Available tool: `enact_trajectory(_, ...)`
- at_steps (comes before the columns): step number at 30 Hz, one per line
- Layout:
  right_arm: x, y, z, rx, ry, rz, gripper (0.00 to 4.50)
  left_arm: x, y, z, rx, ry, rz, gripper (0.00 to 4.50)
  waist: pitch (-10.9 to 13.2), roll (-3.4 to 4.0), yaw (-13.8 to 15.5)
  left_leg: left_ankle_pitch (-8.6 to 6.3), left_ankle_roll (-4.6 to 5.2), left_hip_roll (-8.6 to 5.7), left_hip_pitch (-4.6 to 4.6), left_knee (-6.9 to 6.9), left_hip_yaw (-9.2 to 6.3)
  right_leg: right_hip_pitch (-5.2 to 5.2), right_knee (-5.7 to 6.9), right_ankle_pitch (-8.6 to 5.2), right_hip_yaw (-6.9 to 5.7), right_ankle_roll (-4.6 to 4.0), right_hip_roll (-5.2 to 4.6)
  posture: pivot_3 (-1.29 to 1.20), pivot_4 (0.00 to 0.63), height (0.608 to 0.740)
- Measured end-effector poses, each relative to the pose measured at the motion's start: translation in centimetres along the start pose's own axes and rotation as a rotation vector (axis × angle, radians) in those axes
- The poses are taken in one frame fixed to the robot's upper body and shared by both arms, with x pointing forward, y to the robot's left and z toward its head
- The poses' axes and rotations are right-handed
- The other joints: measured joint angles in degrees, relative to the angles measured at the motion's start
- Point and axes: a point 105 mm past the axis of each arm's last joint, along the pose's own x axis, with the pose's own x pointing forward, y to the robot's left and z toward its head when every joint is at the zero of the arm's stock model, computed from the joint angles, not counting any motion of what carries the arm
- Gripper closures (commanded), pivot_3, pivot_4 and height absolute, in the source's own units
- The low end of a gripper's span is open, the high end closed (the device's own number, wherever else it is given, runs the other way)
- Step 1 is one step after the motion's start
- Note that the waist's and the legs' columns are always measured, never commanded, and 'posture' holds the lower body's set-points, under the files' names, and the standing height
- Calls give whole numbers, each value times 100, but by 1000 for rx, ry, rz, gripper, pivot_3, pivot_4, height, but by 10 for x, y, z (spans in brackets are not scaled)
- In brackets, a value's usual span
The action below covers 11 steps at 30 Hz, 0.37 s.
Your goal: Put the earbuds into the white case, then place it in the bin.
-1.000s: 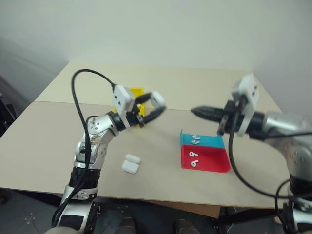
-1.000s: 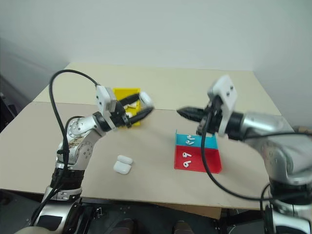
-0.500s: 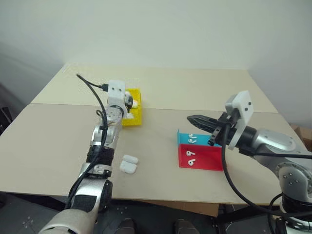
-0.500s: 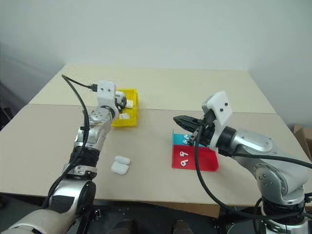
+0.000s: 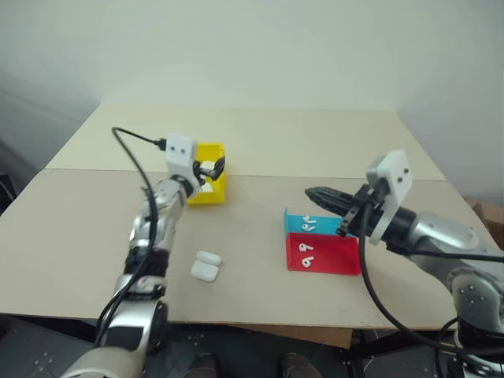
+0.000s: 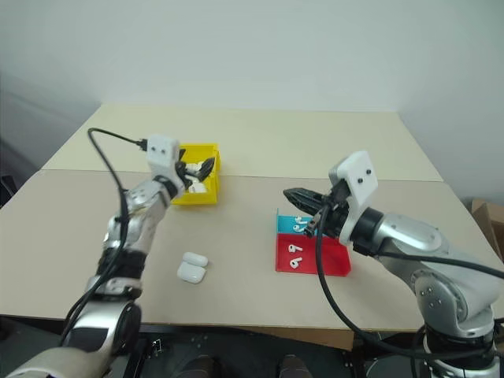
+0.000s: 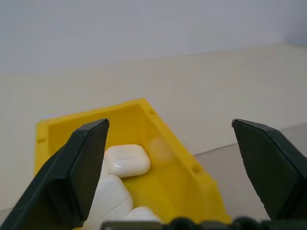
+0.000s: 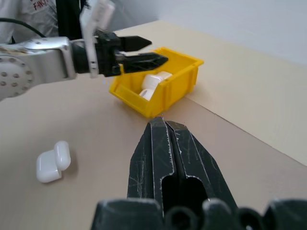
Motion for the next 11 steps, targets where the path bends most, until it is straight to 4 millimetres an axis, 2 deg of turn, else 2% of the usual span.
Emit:
enact_trajectory(6, -6, 3, -21, -104, 19, -3, 4500, -70, -41, 10, 83, -66, -353, 23, -1, 1, 36, 3, -5, 2, 14, 2, 6, 13, -3, 0, -1, -2, -4, 0, 150, 740)
enact_trajectory(8, -12, 9, -32, -169, 75, 66, 4500, -95, -50, 11, 76, -30, -476, 23, -1, 1, 30, 3, -5, 5, 17, 2, 8, 14, -3, -1, 0, -3, -3, 0, 150, 740)
enact_trajectory(11, -17, 19, -38, -191, 98, 176, 4500, -124, -60, 18, 65, 17, -608, 23, -1, 1, 21, 3, -5, 8, 22, 3, 9, 16, -3, -3, 1, -3, -3, 0, 150, 740)
